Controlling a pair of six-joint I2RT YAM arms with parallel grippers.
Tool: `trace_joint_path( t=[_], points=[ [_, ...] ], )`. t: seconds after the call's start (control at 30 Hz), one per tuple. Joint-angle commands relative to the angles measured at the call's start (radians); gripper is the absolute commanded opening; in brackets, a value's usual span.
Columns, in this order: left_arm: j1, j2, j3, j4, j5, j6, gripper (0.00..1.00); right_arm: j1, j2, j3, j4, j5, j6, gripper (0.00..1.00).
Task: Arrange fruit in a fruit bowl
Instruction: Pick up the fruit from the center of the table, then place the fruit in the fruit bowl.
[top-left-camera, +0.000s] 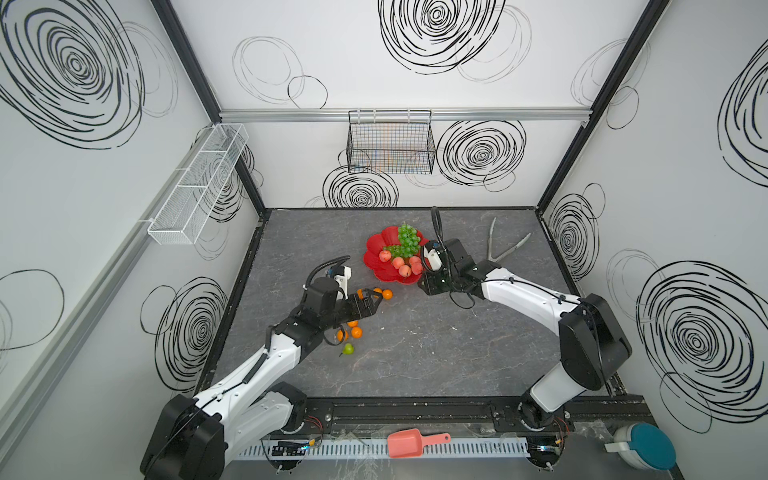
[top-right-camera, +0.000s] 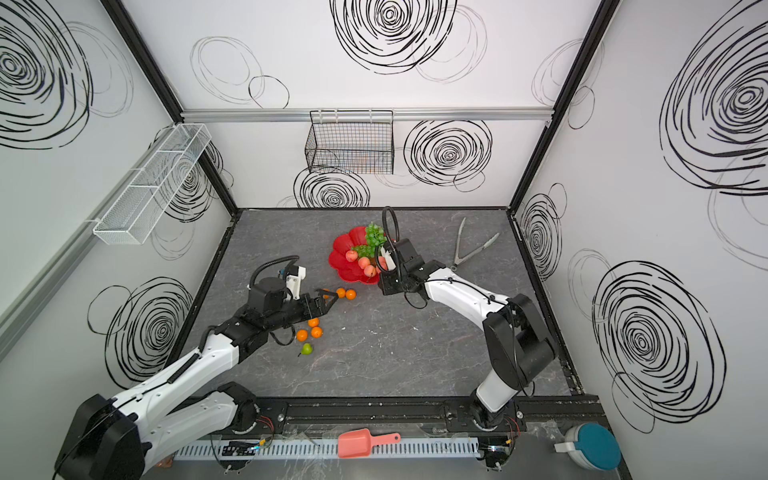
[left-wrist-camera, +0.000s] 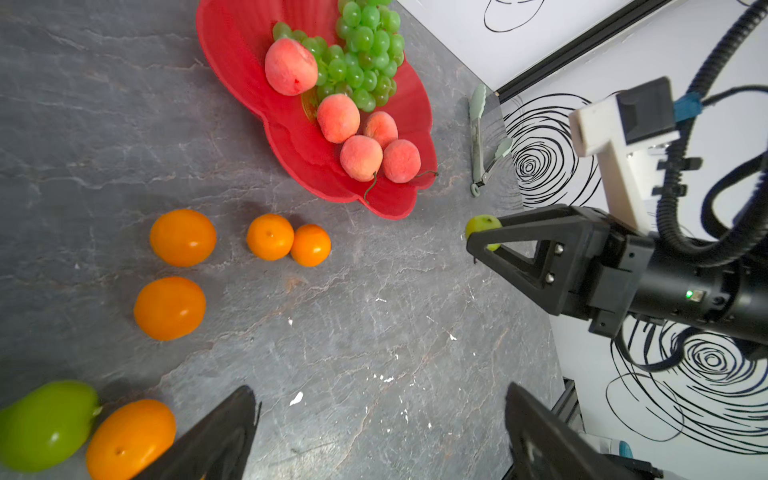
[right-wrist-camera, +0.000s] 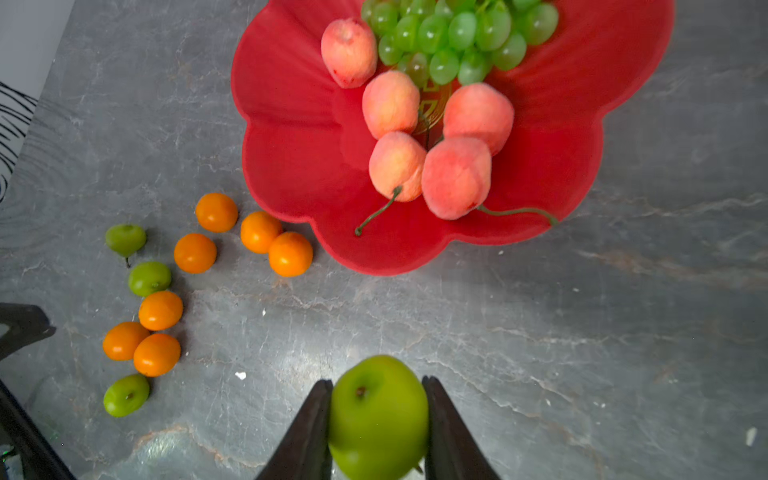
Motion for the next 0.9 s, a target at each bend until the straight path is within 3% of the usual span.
trace_joint_path(
  t=[0.0,0.37,0.63,0.87],
  points=[
    [0.019,0.037,0.048,0.072,0.014,0.016,0.96,-0.009,0.060,0.084,-0.039,0.049,-0.034,0.34],
    [0.073,0.111,0.111,0.095,0.047,0.027,0.96,-0.020,0.265,0.285,-0.104,0.042,-0.087,0.34],
    [0.097,0.104,0.097,0.092,0.055,0.031,0.96,-0.016,0.327,0.339,-0.092,-0.065,-0.095,0.34],
    [0.119,0.097,0.091,0.090,0.068,0.033,0.96,-0.007,0.394,0.393,-0.124,-0.058,-0.106,0.34]
  ],
)
